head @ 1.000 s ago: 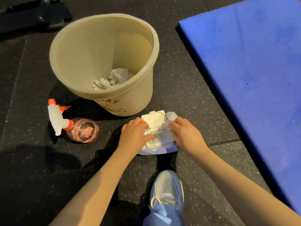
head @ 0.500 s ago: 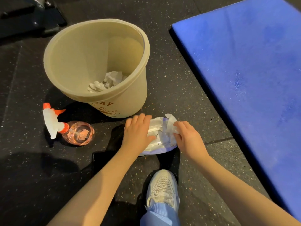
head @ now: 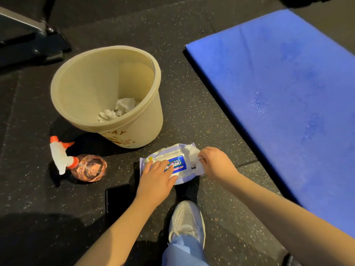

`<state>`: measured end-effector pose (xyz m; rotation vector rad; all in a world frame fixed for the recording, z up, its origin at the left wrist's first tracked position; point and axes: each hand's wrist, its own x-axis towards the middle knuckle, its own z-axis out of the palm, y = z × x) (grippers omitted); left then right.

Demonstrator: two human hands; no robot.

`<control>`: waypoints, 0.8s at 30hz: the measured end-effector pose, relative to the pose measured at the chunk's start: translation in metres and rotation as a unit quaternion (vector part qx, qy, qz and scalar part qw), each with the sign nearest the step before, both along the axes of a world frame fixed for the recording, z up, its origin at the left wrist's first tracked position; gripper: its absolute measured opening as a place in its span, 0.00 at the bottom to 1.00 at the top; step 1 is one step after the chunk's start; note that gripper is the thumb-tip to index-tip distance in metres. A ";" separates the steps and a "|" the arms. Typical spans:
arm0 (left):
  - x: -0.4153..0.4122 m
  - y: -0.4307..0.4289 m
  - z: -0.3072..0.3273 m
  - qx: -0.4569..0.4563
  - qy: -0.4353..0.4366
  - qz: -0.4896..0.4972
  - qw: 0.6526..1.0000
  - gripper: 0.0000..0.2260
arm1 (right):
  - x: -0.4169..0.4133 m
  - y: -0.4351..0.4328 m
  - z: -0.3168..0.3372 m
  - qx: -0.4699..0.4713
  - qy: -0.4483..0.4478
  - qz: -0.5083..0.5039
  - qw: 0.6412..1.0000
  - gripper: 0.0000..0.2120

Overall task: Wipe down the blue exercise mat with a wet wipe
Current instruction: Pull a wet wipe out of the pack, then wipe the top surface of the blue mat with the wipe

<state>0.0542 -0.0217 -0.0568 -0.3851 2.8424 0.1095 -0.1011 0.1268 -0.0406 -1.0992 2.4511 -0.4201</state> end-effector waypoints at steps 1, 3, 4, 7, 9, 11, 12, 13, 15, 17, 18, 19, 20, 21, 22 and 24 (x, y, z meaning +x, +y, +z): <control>-0.001 0.001 0.003 -0.007 -0.012 0.002 1.000 0.19 | -0.006 0.001 0.012 -0.001 0.001 0.009 1.000 0.09; -0.004 0.005 0.010 -0.018 -0.025 0.006 1.000 0.20 | -0.019 0.005 0.042 -0.013 0.007 0.014 1.000 0.09; -0.006 0.007 0.013 -0.006 -0.044 0.006 0.999 0.20 | -0.025 0.009 0.059 -0.015 0.008 0.014 1.000 0.09; -0.019 0.011 0.023 0.023 -0.068 0.018 0.997 0.18 | -0.043 0.030 0.116 0.007 0.011 0.030 0.999 0.09; -0.033 0.019 0.031 0.064 -0.057 0.036 0.996 0.17 | -0.053 0.050 0.151 0.030 0.013 0.029 0.999 0.09; -0.052 0.031 0.043 0.109 -0.048 0.051 0.992 0.16 | -0.061 0.073 0.182 0.053 0.008 0.004 0.999 0.09; -0.062 0.038 0.051 0.119 -0.052 0.047 0.990 0.16 | -0.064 0.086 0.195 0.064 0.005 -0.012 0.998 0.09; -0.071 0.046 0.061 0.130 -0.053 0.038 0.989 0.17 | -0.066 0.099 0.207 0.071 0.004 -0.028 0.997 0.09; -0.087 0.062 0.082 0.162 -0.026 0.005 0.986 0.20 | -0.068 0.130 0.223 0.069 0.005 -0.062 0.996 0.09; -0.102 0.081 0.104 0.154 0.003 -0.048 0.987 0.20 | -0.068 0.159 0.230 0.055 0.003 -0.103 0.993 0.08; -0.109 0.090 0.113 0.137 0.012 -0.078 0.988 0.20 | -0.070 0.172 0.230 0.043 -0.006 -0.128 0.991 0.08; -0.117 0.099 0.120 0.119 0.016 -0.107 0.987 0.20 | -0.074 0.183 0.229 0.027 -0.014 -0.154 0.988 0.08; -0.125 0.107 0.125 0.105 0.023 -0.136 0.985 0.20 | -0.079 0.191 0.224 0.008 -0.018 -0.182 0.983 0.08; -0.133 0.113 0.127 0.095 0.025 -0.162 0.982 0.20 | -0.085 0.198 0.217 -0.016 -0.016 -0.209 0.978 0.08; -0.140 0.117 0.126 0.091 0.028 -0.184 0.978 0.21 | -0.090 0.202 0.207 -0.038 -0.016 -0.229 0.972 0.08; -0.155 0.123 0.119 0.086 0.024 -0.223 0.971 0.24 | -0.096 0.205 0.178 -0.060 -0.035 -0.255 0.964 0.10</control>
